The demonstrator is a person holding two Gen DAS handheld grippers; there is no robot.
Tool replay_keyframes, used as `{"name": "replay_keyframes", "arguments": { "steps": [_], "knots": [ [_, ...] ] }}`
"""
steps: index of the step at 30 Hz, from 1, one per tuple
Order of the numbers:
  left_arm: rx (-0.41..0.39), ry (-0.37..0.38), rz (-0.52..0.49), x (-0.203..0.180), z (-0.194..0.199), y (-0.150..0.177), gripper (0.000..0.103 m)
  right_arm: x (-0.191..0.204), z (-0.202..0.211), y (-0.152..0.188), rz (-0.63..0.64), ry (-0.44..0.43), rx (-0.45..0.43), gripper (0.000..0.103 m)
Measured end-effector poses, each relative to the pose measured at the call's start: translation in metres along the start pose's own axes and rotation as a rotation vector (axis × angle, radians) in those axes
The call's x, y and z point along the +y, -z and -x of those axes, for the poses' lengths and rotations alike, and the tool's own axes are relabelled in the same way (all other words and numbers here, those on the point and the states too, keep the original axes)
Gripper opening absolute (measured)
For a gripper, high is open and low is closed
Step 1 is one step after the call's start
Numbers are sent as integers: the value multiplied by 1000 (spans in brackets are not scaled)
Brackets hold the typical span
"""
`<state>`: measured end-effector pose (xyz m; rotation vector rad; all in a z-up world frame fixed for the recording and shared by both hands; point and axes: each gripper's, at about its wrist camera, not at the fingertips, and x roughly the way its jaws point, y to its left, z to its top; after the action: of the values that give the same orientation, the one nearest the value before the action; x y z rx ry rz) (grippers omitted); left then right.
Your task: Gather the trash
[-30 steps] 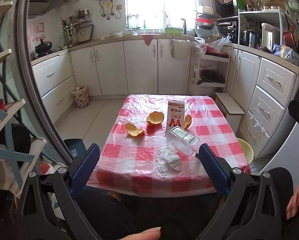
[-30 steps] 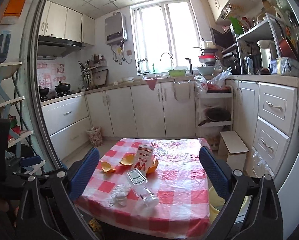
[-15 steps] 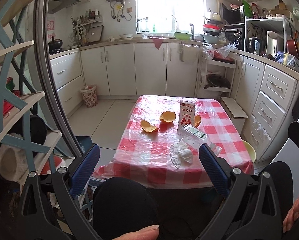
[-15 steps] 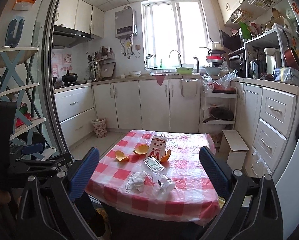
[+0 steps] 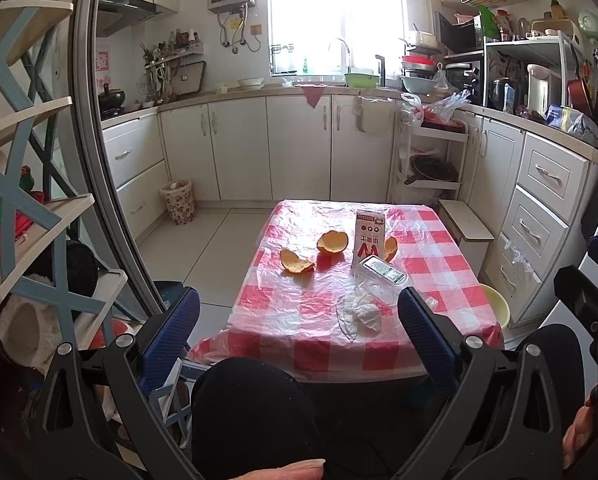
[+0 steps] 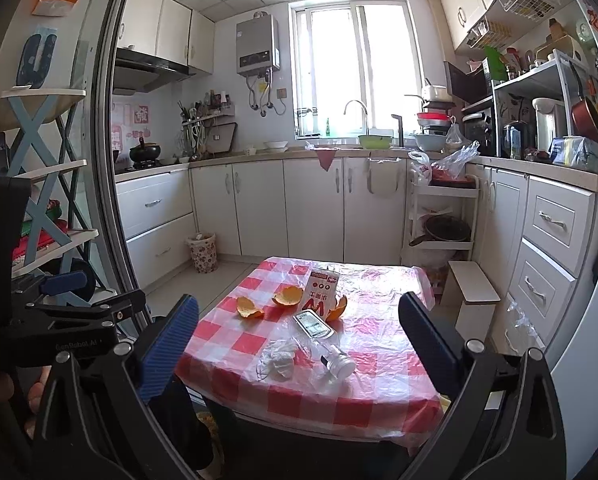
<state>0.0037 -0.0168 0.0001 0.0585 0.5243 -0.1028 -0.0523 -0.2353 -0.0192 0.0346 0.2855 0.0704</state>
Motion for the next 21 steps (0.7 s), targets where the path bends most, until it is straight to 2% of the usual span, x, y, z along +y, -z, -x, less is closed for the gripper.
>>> {"name": "replay_keyframes", "arguments": {
  "steps": [21],
  "knots": [
    [21,4,-16,-5,-8,2,95,-4,-9,6,-10,-5,40,96]
  ]
}}
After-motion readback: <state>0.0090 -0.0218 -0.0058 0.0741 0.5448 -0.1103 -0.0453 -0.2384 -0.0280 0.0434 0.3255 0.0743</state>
